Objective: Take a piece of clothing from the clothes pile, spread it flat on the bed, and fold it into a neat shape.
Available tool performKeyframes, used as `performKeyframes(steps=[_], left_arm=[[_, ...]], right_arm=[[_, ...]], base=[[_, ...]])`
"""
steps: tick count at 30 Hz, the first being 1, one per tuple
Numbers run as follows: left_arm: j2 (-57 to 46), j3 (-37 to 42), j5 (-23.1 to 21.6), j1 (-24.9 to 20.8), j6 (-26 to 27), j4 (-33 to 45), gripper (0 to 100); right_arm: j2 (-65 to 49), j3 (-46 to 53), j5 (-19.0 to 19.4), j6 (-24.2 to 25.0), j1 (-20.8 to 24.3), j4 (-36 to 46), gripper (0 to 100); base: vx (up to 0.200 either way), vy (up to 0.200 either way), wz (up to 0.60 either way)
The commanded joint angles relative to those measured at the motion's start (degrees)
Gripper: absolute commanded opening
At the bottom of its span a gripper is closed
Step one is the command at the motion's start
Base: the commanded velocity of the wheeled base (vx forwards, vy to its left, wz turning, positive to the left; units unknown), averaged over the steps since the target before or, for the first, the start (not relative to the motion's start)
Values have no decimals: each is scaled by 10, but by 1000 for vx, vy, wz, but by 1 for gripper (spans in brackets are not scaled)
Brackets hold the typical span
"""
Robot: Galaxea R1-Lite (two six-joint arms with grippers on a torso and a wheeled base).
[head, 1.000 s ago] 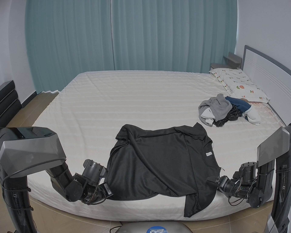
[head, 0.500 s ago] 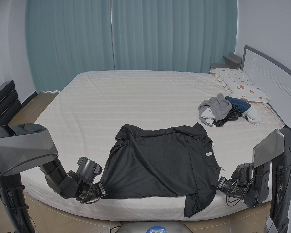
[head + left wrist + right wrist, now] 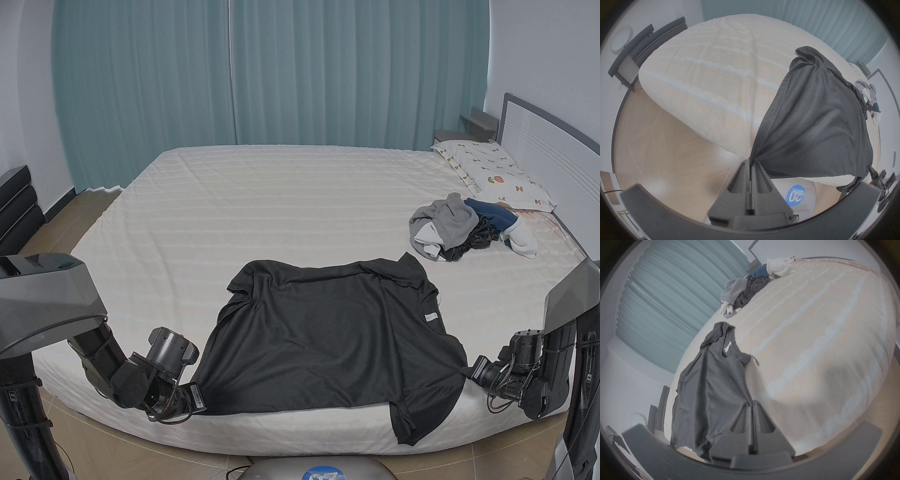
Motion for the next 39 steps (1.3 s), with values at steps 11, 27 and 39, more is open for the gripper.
performKeyframes(steps=[11,27,39], left_arm=[[-10,14,2,32,41,35,0],[-17,12,-2,21,52,73,0],[-27,7,-21,26,49,62,100]], right_arm=[[-25,-23,13,-13,-55,-5,0],[-2,-15,18,-35,-48,-4,0],[-17,-10,54,-19,-51,-5,100]], base=[[0,0,0],[0,0,0],[0,0,0]])
